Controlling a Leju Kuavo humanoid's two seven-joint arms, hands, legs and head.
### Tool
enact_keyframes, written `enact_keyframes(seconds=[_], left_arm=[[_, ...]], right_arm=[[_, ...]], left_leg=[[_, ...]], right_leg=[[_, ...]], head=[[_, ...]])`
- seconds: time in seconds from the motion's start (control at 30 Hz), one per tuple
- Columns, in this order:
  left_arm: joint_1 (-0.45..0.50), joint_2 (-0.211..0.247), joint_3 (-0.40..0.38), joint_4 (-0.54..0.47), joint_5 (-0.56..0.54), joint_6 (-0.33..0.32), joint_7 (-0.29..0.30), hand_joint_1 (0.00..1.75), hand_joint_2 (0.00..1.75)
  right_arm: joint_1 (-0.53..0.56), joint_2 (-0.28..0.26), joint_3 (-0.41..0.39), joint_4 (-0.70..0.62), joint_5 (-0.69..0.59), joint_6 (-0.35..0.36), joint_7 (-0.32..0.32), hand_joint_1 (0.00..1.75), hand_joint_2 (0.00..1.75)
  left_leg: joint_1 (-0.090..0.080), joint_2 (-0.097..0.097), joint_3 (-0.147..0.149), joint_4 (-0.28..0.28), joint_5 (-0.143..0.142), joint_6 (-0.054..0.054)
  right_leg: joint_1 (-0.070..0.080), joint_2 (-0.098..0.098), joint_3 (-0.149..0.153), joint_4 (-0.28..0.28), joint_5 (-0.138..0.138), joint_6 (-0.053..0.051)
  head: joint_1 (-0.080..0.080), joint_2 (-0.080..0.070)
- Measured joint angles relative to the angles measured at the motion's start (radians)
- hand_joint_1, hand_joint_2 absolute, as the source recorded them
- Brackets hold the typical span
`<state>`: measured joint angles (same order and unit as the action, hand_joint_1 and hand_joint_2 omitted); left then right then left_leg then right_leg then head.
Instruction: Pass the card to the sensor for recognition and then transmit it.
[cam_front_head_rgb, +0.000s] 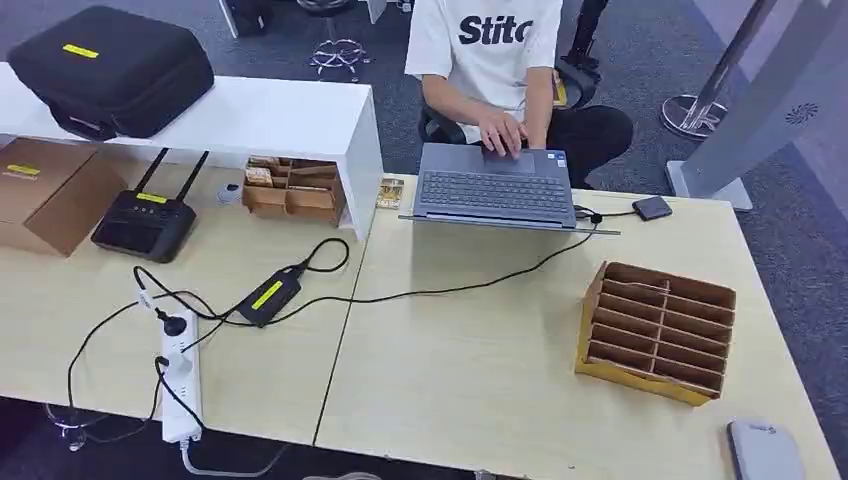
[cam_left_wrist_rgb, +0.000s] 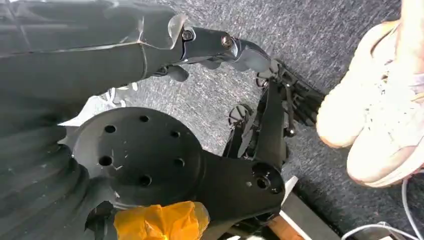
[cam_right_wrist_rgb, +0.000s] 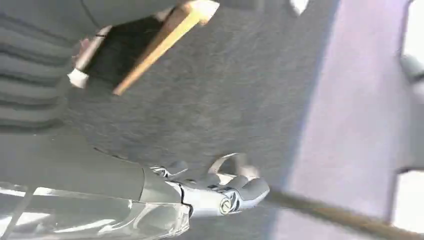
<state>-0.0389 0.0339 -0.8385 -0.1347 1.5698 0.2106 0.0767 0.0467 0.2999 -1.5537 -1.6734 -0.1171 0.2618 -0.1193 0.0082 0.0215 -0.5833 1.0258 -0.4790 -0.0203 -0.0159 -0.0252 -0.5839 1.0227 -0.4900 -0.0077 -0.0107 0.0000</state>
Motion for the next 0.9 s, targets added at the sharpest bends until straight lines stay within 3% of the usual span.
enact_keyframes(seconds=[0.1,0.17,0.2,0.23,0.3,0.33,0.37,0.4,0.43,0.47,0.5,0.53,0.6,0.63,0.67,0.7,0.77,0.83,0.9], left_arm=[[0.0,-0.005,0.0,0.0,0.0,0.005,-0.009,0.0,1.75],[0.0,-0.011,0.001,0.0,0.0,0.011,-0.02,0.0,1.75],[-0.001,-0.014,0.004,0.0,0.0,0.014,-0.021,0.0,1.75],[-0.001,-0.019,0.013,0.0,0.0,0.021,-0.027,0.0,1.75],[0.004,-0.033,0.031,0.0,0.0,0.028,-0.042,0.0,1.75],[0.006,-0.041,0.04,0.001,0.0,0.032,-0.052,0.0,1.75],[0.002,-0.048,0.051,0.001,0.0,0.032,-0.061,0.0,1.75],[-0.005,-0.058,0.06,0.001,0.0,0.033,-0.07,0.0,1.75],[-0.009,-0.062,0.069,0.002,0.0,0.033,-0.073,0.0,1.75],[-0.011,-0.067,0.074,0.002,0.0,0.033,-0.074,0.0,1.75],[-0.01,-0.071,0.078,0.002,0.0,0.033,-0.074,0.0,1.75],[-0.009,-0.074,0.081,0.002,0.0,0.033,-0.074,0.0,1.75],[-0.01,-0.078,0.087,0.003,0.0,0.032,-0.073,0.0,1.75],[-0.011,-0.079,0.09,0.003,0.0,0.032,-0.073,0.0,1.75],[-0.01,-0.079,0.092,0.004,0.0,0.032,-0.072,0.0,1.75],[-0.009,-0.079,0.094,0.004,0.0,0.031,-0.071,0.0,1.75],[-0.002,-0.079,0.095,0.004,0.0,0.027,-0.071,0.0,1.75],[-0.001,-0.077,0.095,0.004,-0.001,0.019,-0.067,0.0,1.75],[-0.004,-0.073,0.094,0.004,-0.003,0.0,-0.06,0.0,1.75]], right_arm=[[0.018,0.002,-0.002,-0.194,-0.056,0.062,0.056,0.0,0.0],[0.007,0.006,-0.003,-0.32,-0.091,0.008,0.013,0.0,0.0],[0.016,0.007,0.005,-0.357,-0.132,-0.066,-0.064,0.0,1.75],[0.065,0.008,0.043,-0.38,-0.201,-0.2,-0.183,0.0,1.75],[0.098,0.01,0.16,-0.415,-0.246,-0.539,-0.498,0.0,1.75],[0.081,0.01,0.24,-0.425,-0.228,-0.668,-0.593,0.0,1.75],[0.073,0.006,0.326,-0.437,-0.196,-0.752,-0.64,0.0,1.75],[0.07,0.001,0.399,-0.462,-0.158,-0.782,-0.612,0.0,1.75],[0.064,-0.002,0.455,-0.488,-0.116,-0.755,-0.559,0.0,1.75],[0.058,-0.005,0.513,-0.52,-0.045,-0.682,-0.494,0.0,1.75],[0.049,-0.007,0.573,-0.552,0.05,-0.562,-0.444,0.0,1.75],[0.039,-0.009,0.638,-0.576,0.161,-0.393,-0.412,0.0,1.75],[0.02,-0.016,0.748,-0.602,0.3,-0.109,-0.392,0.0,1.75],[0.014,-0.021,0.788,-0.61,0.315,-0.027,-0.39,0.0,1.75],[0.01,-0.025,0.822,-0.619,0.315,0.005,-0.391,0.0,1.75],[0.007,-0.028,0.847,-0.625,0.332,-0.024,-0.396,0.0,1.75],[0.003,-0.047,0.916,-0.627,0.501,-0.159,-0.41,0.0,1.75],[-0.013,-0.092,1.02,-0.602,0.686,-0.219,-0.383,0.0,1.75],[-0.057,-0.167,1.154,-0.538,0.753,-0.227,-0.329,0.0,1.75]], left_leg=[[0.001,0.0,0.0,0.0,0.0,0.0],[0.0,0.001,0.0,0.0,0.0,0.0],[0.001,0.001,0.001,0.0,0.0,0.0],[0.002,-0.004,-0.002,0.0,-0.001,0.001],[0.003,-0.009,-0.002,0.0,0.0,0.001],[0.003,-0.002,0.0,0.0,-0.002,-0.002],[0.003,0.005,0.002,0.0,-0.003,-0.001],[0.002,0.006,0.003,0.0,-0.003,0.001],[0.002,0.004,0.002,0.0,-0.002,0.002],[0.002,0.002,0.002,0.0,-0.001,0.002],[0.002,0.002,0.002,0.0,0.0,0.002],[0.002,0.003,0.002,0.0,0.001,0.001],[0.003,0.003,0.003,0.0,0.003,0.001],[0.003,0.0,0.002,0.0,0.004,0.003],[0.003,-0.004,0.001,0.0,0.005,0.002],[0.003,-0.006,0.0,0.0,0.006,0.002],[0.003,-0.005,-0.001,0.0,0.005,0.001],[0.003,0.001,-0.001,0.0,0.003,-0.001],[0.003,0.002,-0.001,0.0,0.003,0.0]], right_leg=[[0.0,0.0,0.0,0.0,0.0,0.0],[0.0,0.001,0.0,0.0,0.0,0.0],[0.0,0.001,0.001,0.0,0.0,0.0],[0.001,-0.005,0.005,0.0,-0.002,0.002],[0.003,-0.009,0.007,0.001,-0.003,0.001],[0.003,-0.002,0.005,0.0,-0.001,-0.003],[0.003,0.003,0.004,0.0,0.0,-0.002],[0.002,0.004,0.004,0.0,-0.001,-0.001],[0.002,0.002,0.006,0.0,-0.001,0.0],[0.002,0.0,0.006,0.0,-0.001,0.0],[0.002,0.0,0.006,0.0,0.0,0.0],[0.002,0.001,0.005,0.0,0.001,-0.001],[0.002,0.002,0.003,0.0,0.002,-0.001],[0.002,0.0,0.003,0.0,0.002,0.0],[0.002,-0.005,0.004,0.0,0.002,0.0],[0.003,-0.007,0.004,0.0,0.002,0.0],[0.003,-0.005,0.004,0.001,0.002,0.0],[0.003,0.001,0.003,0.001,0.002,-0.001],[0.003,0.003,0.003,0.001,0.002,-0.001]], head=[[0.001,0.0],[0.0,0.0],[0.0,0.0],[0.001,0.0],[0.001,0.0],[0.001,0.0],[-0.001,0.0],[0.0,0.0],[-0.001,0.0],[0.001,0.0],[0.0,0.0],[0.0,0.0],[0.0,0.0],[0.0,0.0],[0.0,0.0],[0.0,0.0],[0.0,0.0],[-0.002,0.0],[0.0,0.0]])
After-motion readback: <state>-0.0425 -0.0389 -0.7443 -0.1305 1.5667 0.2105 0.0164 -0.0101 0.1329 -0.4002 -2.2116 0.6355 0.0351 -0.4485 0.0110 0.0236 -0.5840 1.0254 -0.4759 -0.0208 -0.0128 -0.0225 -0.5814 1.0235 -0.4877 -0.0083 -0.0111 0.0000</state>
